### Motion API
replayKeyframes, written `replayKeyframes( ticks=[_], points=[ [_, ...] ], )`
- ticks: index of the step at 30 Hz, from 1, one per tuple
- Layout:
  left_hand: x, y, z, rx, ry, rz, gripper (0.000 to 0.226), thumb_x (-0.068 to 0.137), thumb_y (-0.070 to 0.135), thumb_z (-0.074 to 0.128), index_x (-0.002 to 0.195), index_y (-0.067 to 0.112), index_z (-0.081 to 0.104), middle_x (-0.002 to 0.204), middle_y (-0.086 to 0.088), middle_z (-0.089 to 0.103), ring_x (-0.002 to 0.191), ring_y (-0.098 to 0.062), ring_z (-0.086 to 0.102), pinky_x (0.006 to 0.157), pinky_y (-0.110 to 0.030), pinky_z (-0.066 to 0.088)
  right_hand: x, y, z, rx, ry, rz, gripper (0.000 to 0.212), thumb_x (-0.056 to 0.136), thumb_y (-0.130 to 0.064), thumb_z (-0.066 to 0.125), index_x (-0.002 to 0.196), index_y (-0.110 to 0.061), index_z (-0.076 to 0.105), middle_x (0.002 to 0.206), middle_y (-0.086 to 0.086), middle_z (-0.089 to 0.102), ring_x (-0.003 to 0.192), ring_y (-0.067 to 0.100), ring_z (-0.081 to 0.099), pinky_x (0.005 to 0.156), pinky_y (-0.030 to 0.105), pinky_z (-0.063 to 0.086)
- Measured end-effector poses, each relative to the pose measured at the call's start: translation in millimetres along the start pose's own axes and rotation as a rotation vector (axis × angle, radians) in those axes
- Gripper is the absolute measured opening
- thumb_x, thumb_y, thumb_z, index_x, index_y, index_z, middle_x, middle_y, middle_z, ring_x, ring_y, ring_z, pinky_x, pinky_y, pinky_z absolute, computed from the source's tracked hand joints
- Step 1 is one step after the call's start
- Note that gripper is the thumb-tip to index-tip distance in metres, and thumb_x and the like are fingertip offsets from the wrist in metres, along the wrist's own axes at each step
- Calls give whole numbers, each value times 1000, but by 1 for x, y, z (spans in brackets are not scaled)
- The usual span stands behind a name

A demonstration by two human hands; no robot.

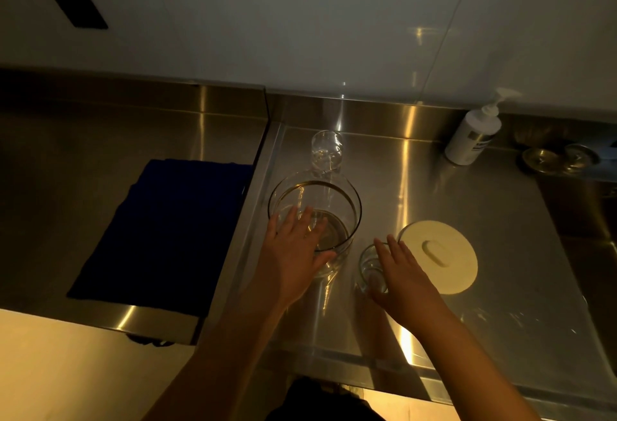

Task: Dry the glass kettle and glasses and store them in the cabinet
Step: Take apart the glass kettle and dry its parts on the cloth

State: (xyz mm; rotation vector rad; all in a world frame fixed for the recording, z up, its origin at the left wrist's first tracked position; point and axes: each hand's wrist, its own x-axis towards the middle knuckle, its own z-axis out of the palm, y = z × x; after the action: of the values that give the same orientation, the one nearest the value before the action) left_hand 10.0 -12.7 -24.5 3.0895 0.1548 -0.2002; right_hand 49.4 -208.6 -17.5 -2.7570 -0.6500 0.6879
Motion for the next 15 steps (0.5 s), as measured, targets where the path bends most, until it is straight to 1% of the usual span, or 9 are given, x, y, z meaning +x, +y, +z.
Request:
replayKeyframes(
  ticks=[3,6,11,15],
  points=[
    [0,0,-1,-10,2,5,61,95,60,20,150,34,15,160,2,1,147,-20,-6,112,-42,-16,1,1,1,6,11,-1,90,89,-40,61,150,-21,-3,159,5,-6,145,23,-4,116,34,12],
    [-1,0,-1,-12,7,11,60,95,60,21,149,34,18,160,3,6,147,-20,-3,113,-43,-13,2,2,2,13,37,-1,91,85,-40,65,150,-22,3,159,3,4,145,23,6,114,33,20],
    [-1,0,-2,-11,11,9,60,95,60,21,149,34,20,160,4,9,147,-19,-1,113,-43,-12,4,4,2,12,100,-6,93,79,-42,71,150,-23,12,152,1,23,137,20,24,104,29,36],
    [-1,1,-2,-25,16,11,60,95,60,23,149,33,21,159,5,12,147,-19,1,114,-43,-11,5,6,1,11,130,-15,96,75,-43,74,149,-24,15,149,-1,28,133,19,30,97,28,41]
  ],
)
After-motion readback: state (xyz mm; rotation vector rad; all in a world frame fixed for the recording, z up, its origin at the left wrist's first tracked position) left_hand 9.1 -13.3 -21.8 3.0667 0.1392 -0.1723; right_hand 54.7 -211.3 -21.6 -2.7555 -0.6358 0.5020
